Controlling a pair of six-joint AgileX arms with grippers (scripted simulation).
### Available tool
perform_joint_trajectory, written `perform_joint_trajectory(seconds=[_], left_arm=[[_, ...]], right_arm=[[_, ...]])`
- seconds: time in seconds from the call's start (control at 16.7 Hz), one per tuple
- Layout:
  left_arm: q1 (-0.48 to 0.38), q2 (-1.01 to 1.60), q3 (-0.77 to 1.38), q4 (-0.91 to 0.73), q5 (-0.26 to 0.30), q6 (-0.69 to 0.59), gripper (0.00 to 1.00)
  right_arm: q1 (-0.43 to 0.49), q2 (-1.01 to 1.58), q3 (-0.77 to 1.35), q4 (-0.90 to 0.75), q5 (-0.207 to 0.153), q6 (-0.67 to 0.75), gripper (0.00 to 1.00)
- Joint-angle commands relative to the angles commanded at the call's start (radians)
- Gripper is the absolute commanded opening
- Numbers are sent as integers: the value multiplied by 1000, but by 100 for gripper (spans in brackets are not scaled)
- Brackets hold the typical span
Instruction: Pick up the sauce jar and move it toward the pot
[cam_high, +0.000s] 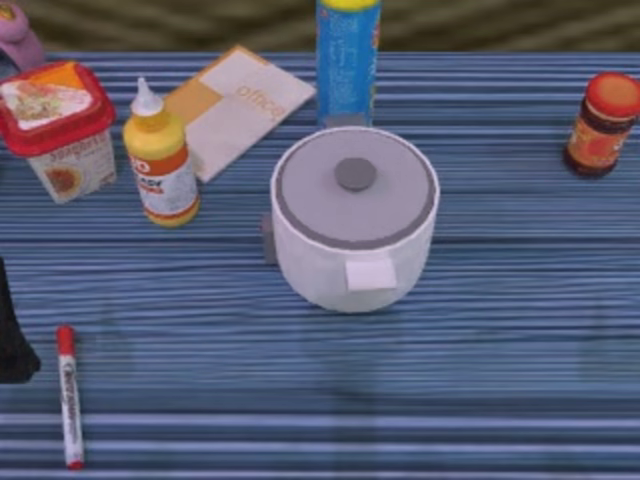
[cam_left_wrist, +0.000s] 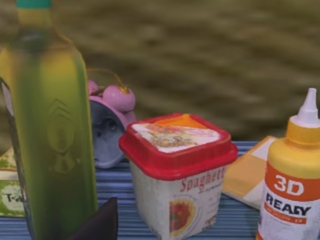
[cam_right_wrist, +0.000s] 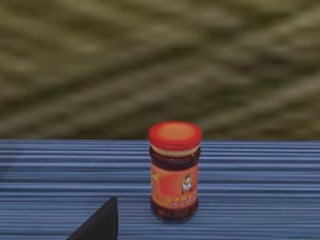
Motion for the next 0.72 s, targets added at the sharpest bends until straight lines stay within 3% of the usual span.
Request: perform_joint_trajectory(seconds=[0.36,0.72], left_arm=[[0,0,0,0,0,0,100],[0,0,0,0,0,0,100]], right_arm=[[-6,89,94,-52,2,-14,100],[-14,485,493,-283,-3,-82,100]])
